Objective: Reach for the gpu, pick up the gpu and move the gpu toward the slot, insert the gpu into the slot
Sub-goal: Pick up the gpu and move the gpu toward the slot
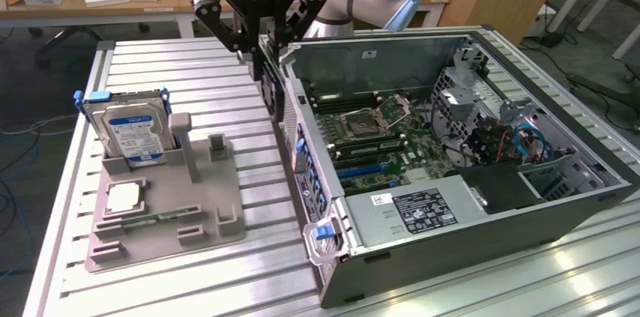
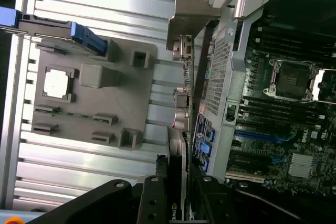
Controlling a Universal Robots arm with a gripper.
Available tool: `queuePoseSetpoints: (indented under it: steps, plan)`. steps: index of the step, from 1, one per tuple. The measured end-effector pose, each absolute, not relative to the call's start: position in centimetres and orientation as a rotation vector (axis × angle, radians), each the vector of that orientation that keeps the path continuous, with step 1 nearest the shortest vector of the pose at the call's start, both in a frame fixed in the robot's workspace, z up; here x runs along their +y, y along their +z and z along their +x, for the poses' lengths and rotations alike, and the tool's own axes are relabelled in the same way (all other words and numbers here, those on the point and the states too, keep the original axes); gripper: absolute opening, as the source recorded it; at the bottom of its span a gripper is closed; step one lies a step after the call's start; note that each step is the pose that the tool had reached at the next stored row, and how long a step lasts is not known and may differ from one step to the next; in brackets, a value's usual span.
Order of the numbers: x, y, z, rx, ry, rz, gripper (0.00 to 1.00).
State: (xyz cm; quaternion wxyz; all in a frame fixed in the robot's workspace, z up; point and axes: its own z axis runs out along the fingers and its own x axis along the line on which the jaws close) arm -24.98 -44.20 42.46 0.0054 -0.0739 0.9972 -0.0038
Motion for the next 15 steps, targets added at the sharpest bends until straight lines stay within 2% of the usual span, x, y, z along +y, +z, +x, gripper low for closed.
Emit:
queuePoseSetpoints:
  steps: [15]
  plan:
    - [-44.20,42.46,-24.44,3.120,-0.012,-0.253,0.26]
